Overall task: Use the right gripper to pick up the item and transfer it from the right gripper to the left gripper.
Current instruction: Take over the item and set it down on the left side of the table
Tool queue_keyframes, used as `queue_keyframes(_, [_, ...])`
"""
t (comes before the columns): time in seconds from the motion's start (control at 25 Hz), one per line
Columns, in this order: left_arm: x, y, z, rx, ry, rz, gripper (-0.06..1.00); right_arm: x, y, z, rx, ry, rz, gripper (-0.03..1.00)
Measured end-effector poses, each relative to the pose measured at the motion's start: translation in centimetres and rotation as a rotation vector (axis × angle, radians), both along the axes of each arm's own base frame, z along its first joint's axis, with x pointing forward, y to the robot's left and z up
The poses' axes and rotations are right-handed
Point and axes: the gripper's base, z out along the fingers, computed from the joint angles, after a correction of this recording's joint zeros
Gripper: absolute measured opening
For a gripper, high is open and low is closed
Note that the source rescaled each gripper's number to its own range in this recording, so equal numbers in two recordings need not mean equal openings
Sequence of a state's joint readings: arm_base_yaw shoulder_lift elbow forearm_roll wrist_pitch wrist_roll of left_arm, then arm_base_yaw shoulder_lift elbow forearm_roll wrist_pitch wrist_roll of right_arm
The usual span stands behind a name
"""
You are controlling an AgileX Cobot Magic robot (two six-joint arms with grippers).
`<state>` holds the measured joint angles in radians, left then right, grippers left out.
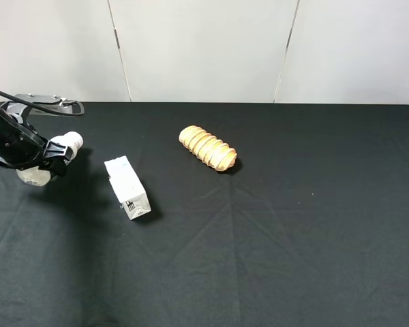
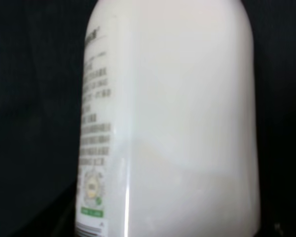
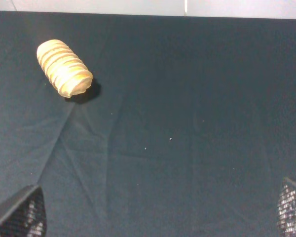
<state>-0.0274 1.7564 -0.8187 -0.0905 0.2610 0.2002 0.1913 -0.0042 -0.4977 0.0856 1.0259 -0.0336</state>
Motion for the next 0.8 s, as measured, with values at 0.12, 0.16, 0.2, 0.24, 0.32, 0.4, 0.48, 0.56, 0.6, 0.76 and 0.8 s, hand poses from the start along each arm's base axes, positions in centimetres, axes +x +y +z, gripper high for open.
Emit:
queue_keyframes(0.12, [0.11,0.01,0.04,0.001,-0.013,0.001,0.0,0.0,0.0,0.0,0.0,0.0,0.0,1.0])
queue_keyframes(0.16, [0.12,0.01,0.04,0.001,-0.014,0.001,0.0,0.0,0.0,0.0,0.0,0.0,0.0,1.0])
queue_keyframes(0.2, [0.12,0.01,0.04,0.001,-0.014,0.001,0.0,0.0,0.0,0.0,0.0,0.0,0.0,1.0])
queue_keyframes(0.24, [0.12,0.01,0.04,0.001,-0.014,0.001,0.0,0.0,0.0,0.0,0.0,0.0,0.0,1.0])
queue_keyframes(0.32, [0.12,0.01,0.04,0.001,-0.014,0.001,0.0,0.0,0.0,0.0,0.0,0.0,0.0,1.0])
queue_keyframes(0.4, [0.12,0.01,0.04,0.001,-0.014,0.001,0.0,0.0,0.0,0.0,0.0,0.0,0.0,1.0])
queue_keyframes(0.48, [0.12,0.01,0.04,0.001,-0.014,0.001,0.1,0.0,0.0,0.0,0.0,0.0,0.0,1.0])
queue_keyframes(0.56, [0.15,0.01,0.05,0.001,-0.017,0.001,0.48,0.0,0.0,0.0,0.0,0.0,0.0,1.0])
queue_keyframes(0.6, [0.15,0.01,0.05,0.001,-0.017,0.001,0.64,0.0,0.0,0.0,0.0,0.0,0.0,1.0])
queue_keyframes(0.76, [0.15,0.01,0.05,0.001,-0.017,0.001,0.93,0.0,0.0,0.0,0.0,0.0,0.0,1.0])
queue_keyframes(0.8, [0.15,0.01,0.05,0.001,-0.017,0.001,0.95,0.0,0.0,0.0,0.0,0.0,0.0,1.0])
